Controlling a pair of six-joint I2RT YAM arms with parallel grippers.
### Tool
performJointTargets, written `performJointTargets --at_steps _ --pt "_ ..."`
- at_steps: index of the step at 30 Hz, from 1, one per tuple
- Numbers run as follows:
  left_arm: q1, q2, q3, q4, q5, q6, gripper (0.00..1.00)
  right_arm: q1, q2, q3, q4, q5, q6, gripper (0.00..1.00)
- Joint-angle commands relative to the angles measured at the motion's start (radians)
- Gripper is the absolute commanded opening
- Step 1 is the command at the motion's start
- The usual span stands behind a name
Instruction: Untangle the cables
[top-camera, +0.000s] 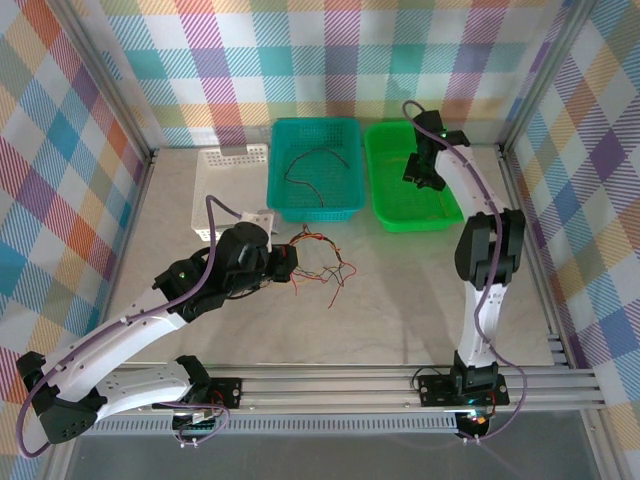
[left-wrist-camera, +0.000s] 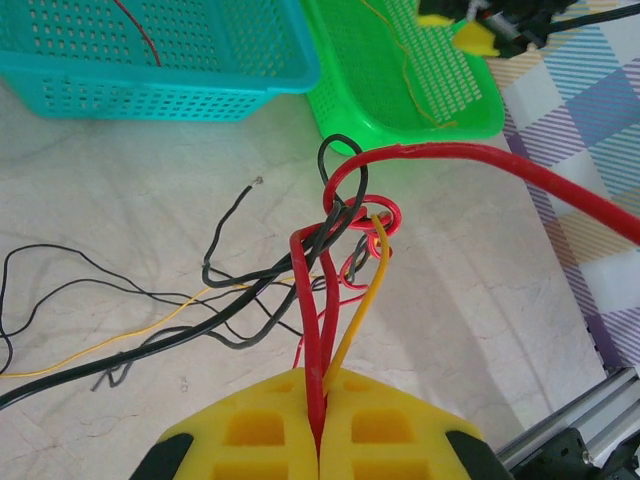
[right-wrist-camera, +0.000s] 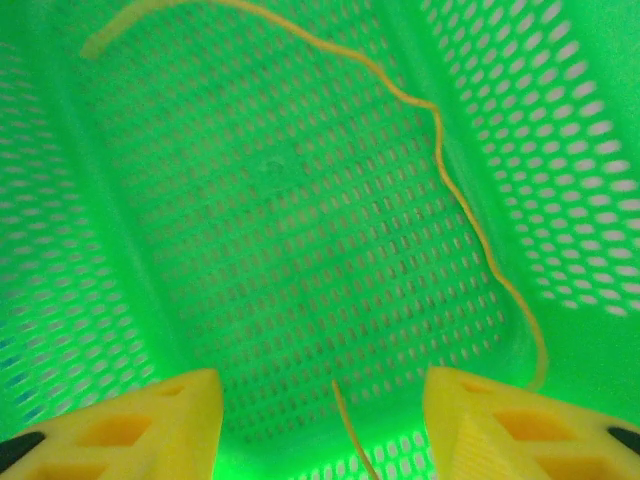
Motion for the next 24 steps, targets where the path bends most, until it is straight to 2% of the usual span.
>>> performJointTargets --at_steps 1,5,8,11,14,18,24 --pt "-0.011 0.004 0.004 0.029 0.032 0.004 0.0 -0.001 -0.181 -0.103 0.077 -0.162 -0.035 0.59" --pt "-0.011 0.036 0.037 0.018 0.061 0.023 0.0 0.038 -0.399 -0.417 0.307 -0.563 -0.085 0.64" --pt "-0.009 0.064 0.07 -0.01 0.083 0.036 0.0 0.128 -0.562 -0.653 0.481 -0.703 -0.169 0.66" --pt "0.001 0.087 0.096 -0.032 0.112 0.039 0.0 0.197 -0.717 -0.881 0.66 -0.778 -0.2 0.69" --pt "0.021 0.087 0.1 -0.018 0.16 0.026 0.0 0.23 -0.816 -1.057 0.824 -0.798 -0.18 0.72" --pt "0.041 0.093 0.103 0.0 0.229 0.003 0.0 0.292 -0.838 -1.141 0.909 -0.818 -0.196 0.72" --pt "0.055 0.112 0.101 0.005 0.265 -0.023 0.0 0.39 -0.866 -1.216 1.022 -0.822 -0.213 0.7"
